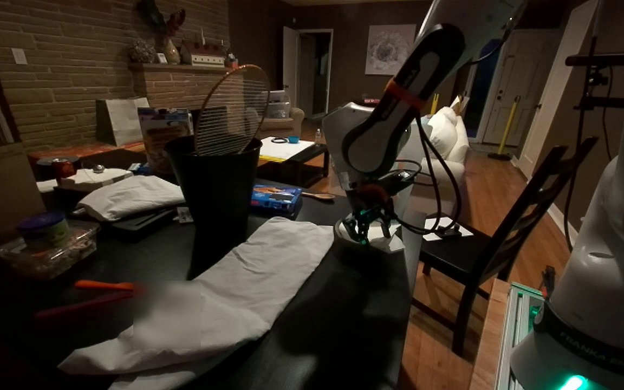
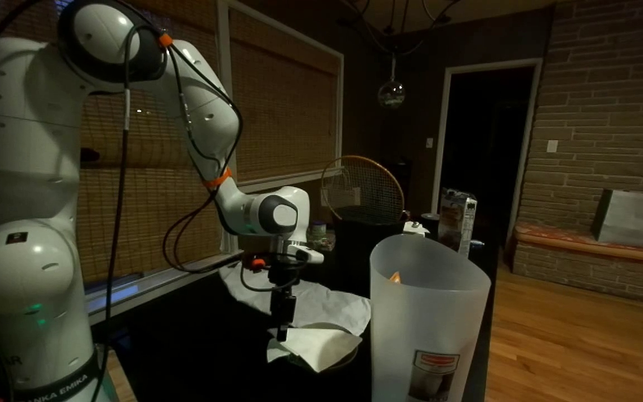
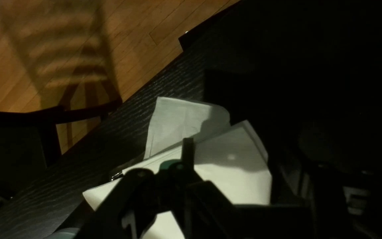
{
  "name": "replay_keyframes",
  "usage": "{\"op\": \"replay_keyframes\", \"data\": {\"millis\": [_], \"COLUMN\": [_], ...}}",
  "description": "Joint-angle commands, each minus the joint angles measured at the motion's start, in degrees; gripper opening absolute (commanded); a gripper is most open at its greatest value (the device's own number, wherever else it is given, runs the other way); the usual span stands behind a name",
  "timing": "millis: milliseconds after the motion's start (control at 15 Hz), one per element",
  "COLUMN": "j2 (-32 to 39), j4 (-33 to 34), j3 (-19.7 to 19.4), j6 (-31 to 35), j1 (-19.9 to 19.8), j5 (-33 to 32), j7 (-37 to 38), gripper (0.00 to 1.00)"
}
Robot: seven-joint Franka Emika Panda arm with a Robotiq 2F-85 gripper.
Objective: Remove the white cloth from the bowl and put it inside the clear bin on the right
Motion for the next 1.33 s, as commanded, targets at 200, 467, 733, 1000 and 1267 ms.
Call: {"op": "replay_keyframes", "data": {"millis": [200,467,733,1000,1267], "j2": [-0.6,-3.9,-10.7,-22.0,-31.6], "j4": [-0.4,-1.3,-2.5,-1.8,2.6], "j3": [-1.5,-2.1,-2.7,-4.2,-6.4], "j6": [0.6,-0.4,-0.9,-7.1,-11.7], "j1": [1.7,1.5,-1.1,-3.2,-6.1], "j5": [-2.5,-3.8,3.4,17.8,23.0], "j7": [1.4,0.6,-8.8,-21.5,-21.3], "gripper": [0.17,0.0,0.0,0.0,0.0]}}
